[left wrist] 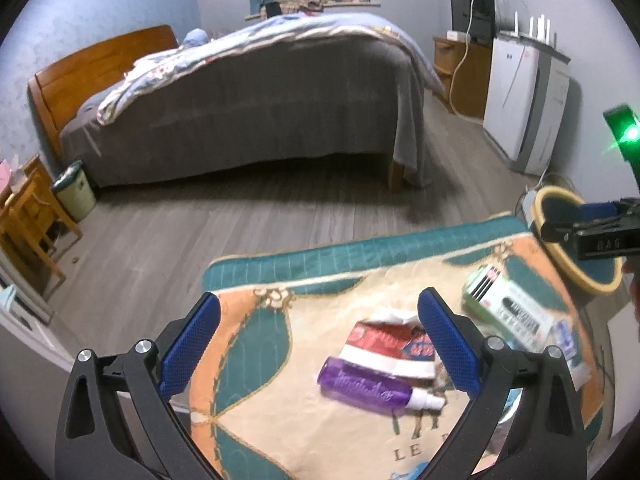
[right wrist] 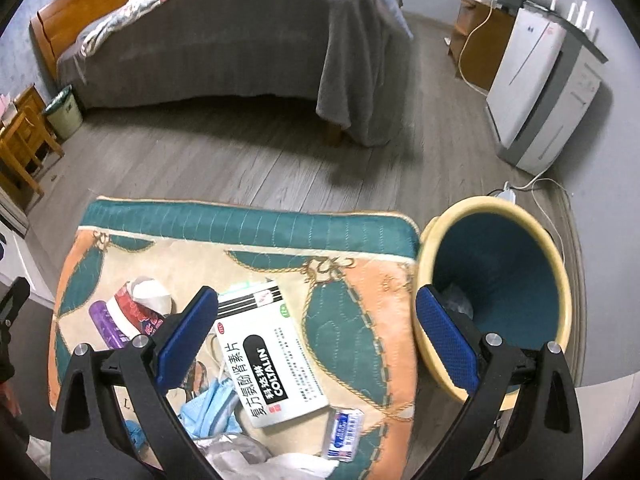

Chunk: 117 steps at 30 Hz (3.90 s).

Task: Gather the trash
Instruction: 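Move both open tools back over the mat, then grasp the purple spray bottle with left tool while right tool grasps white medicine box, then lift bottle and box and carry them toward the yellow bin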

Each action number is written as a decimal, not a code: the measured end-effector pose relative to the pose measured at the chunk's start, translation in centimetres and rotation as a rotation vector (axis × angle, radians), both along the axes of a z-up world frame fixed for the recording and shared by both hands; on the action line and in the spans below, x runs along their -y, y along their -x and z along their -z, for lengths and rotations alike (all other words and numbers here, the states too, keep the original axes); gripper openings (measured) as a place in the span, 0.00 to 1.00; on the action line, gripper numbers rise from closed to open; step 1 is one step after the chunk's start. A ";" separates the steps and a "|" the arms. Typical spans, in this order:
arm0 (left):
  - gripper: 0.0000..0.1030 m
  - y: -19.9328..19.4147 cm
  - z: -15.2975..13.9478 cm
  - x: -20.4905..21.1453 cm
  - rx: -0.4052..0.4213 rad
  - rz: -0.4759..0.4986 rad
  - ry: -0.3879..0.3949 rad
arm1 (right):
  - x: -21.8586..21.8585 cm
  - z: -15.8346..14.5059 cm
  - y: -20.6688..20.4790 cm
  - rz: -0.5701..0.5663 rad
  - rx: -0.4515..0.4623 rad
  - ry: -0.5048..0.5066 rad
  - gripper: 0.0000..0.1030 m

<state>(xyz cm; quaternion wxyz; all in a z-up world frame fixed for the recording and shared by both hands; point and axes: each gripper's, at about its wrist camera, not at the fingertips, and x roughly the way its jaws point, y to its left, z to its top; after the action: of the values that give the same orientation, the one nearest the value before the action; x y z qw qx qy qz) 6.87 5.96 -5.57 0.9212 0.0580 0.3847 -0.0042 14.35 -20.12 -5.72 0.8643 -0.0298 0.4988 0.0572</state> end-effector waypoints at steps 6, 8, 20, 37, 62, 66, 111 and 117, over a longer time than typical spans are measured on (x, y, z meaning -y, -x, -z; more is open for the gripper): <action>0.95 -0.9 4.1 0.8 -0.109 -0.004 -0.036 | -1.4 1.6 -0.7 -0.020 -0.039 0.007 0.94; 0.95 -1.0 4.7 1.3 -0.116 0.017 -0.050 | -1.8 2.4 -0.9 -0.031 -0.056 0.019 0.94; 0.92 -1.5 10.1 0.7 -0.314 -0.114 0.086 | -2.8 6.2 -1.4 -0.096 -0.147 0.076 0.94; 0.47 -2.4 13.3 0.0 -0.443 -0.106 0.159 | -3.4 11.4 -2.0 -0.110 -0.340 -0.008 0.88; 0.32 -1.8 4.8 0.8 -0.148 -0.038 0.159 | -2.5 5.7 -1.1 -0.026 -0.135 -0.107 0.74; 0.32 -1.6 3.4 1.6 -0.107 -0.014 0.162 | -2.0 5.4 -1.1 0.007 -0.110 -0.149 0.74; 0.32 -1.9 -3.2 21.0 0.086 0.340 0.105 | 18.0 -1.5 3.2 0.219 0.121 -0.202 0.74; 0.32 -2.0 -2.6 23.5 0.077 0.380 0.094 | 20.3 -0.8 3.3 0.251 0.118 -0.205 0.74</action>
<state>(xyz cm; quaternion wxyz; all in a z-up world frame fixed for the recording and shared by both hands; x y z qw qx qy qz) 8.83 -17.56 -2.94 0.9195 0.0864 0.3309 -0.1938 11.07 -40.46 -4.90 0.8911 0.1175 0.4384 -0.0024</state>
